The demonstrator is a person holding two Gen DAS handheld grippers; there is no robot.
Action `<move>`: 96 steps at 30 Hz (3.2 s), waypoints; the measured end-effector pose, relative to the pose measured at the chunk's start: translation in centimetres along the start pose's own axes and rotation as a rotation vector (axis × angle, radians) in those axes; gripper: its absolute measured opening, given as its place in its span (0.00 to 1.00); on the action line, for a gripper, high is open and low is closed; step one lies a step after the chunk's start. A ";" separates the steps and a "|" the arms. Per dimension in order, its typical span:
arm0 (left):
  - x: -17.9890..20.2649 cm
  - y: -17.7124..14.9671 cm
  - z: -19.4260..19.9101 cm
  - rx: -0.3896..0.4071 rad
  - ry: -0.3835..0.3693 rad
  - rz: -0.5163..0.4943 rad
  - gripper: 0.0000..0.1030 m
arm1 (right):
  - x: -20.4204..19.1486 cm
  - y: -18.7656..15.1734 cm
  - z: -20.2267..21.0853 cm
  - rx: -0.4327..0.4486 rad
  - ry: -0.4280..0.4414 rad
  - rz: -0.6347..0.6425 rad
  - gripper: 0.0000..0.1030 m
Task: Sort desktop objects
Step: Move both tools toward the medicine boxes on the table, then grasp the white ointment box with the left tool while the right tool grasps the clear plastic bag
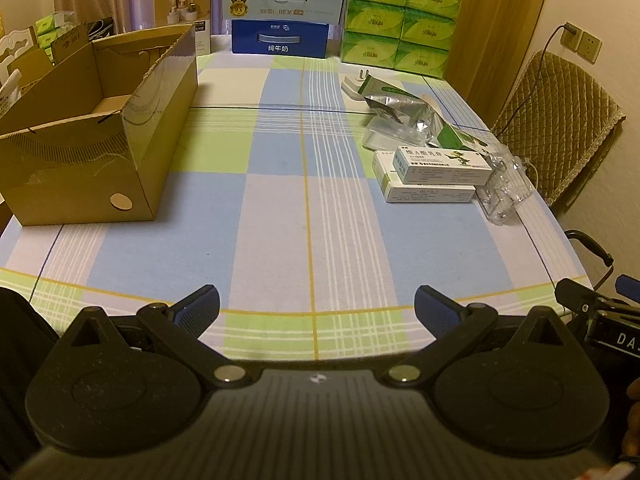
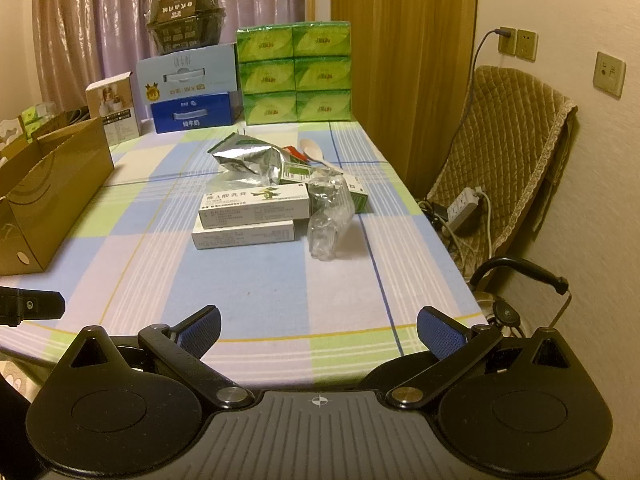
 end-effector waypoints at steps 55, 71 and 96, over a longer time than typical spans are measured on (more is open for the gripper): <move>2.1 9.7 -6.0 0.107 -0.186 -0.366 0.99 | 2.8 11.6 -3.5 -0.011 0.078 0.063 0.98; 6.0 13.8 -13.9 0.153 -0.296 -0.656 0.99 | 2.7 9.9 -12.7 -0.175 0.140 0.163 0.98; 6.4 13.6 -18.5 0.105 -0.442 -0.679 0.40 | 2.9 7.1 -16.4 -0.231 0.149 0.076 0.29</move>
Point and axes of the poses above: each gripper's, at about its wrist camera, not at the fingertips, and z roughly against the way its jaws point, x to its right, y to its top, the point moved 2 cm from there along -z, roughly the way its jaws point, and after that the axes turned 15 degrees about -z, right-handed, at the moved point
